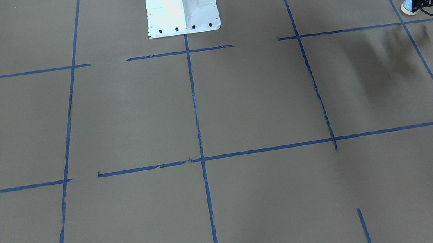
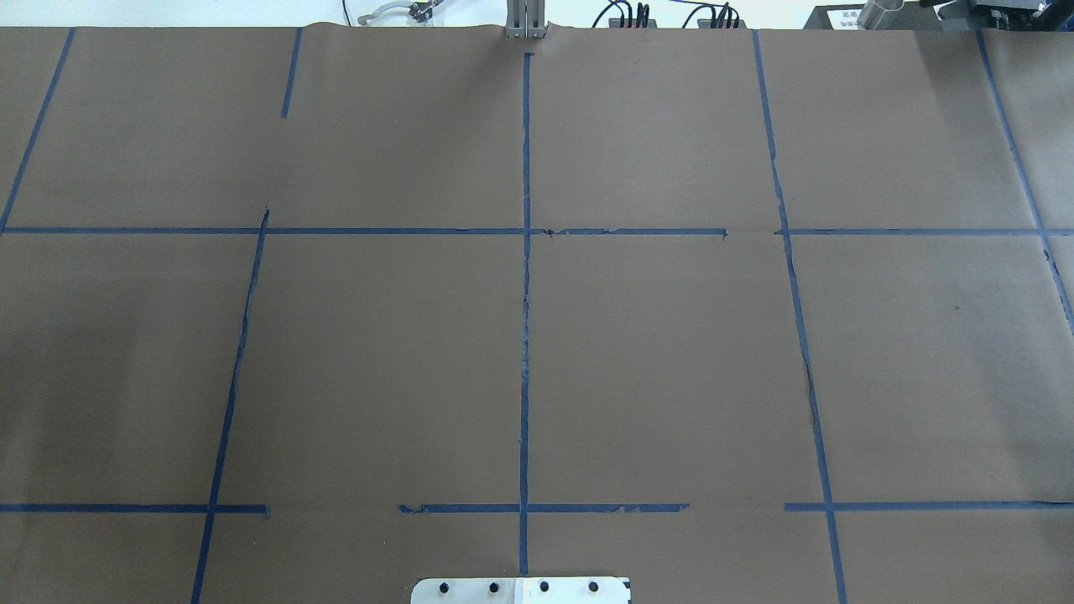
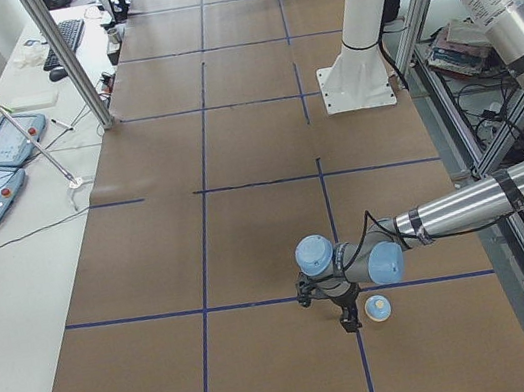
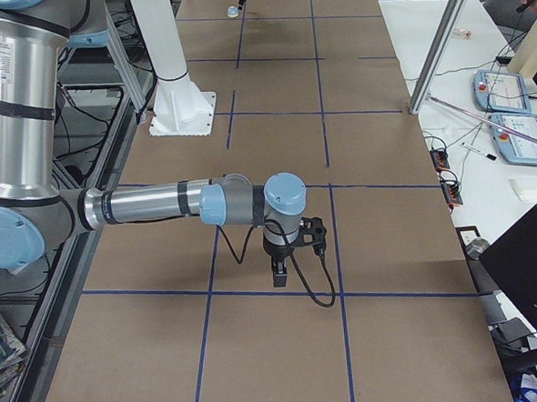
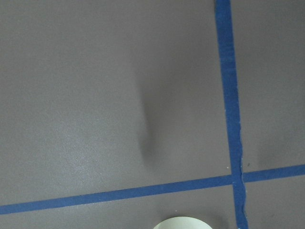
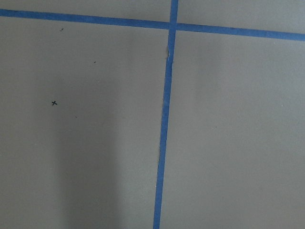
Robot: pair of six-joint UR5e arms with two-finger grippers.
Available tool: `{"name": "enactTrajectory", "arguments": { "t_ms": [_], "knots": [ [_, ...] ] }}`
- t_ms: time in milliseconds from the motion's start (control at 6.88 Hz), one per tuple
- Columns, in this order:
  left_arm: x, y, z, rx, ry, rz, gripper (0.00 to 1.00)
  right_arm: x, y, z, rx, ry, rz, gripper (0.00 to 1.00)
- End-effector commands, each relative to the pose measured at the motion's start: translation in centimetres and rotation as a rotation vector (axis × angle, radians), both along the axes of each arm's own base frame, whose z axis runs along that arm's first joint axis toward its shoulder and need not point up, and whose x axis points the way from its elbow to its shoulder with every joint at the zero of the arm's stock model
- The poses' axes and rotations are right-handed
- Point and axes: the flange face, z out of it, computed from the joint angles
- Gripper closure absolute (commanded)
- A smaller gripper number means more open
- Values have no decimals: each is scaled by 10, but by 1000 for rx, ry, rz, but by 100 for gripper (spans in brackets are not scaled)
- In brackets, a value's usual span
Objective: Place and press bell with both arms
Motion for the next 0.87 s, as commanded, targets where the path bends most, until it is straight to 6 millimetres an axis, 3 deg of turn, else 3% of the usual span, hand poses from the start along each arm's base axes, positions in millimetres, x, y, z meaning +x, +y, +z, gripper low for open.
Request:
{"name": "enactTrajectory", "arguments": {
  "t_ms": [0, 727],
  "knots": [
    [9, 5, 4, -9, -3, 38, 0, 0, 2, -1, 2, 0, -1, 0],
    [17, 30, 17, -68, 5, 109, 0, 0, 7, 3, -7, -1, -2, 0]
  ]
}}
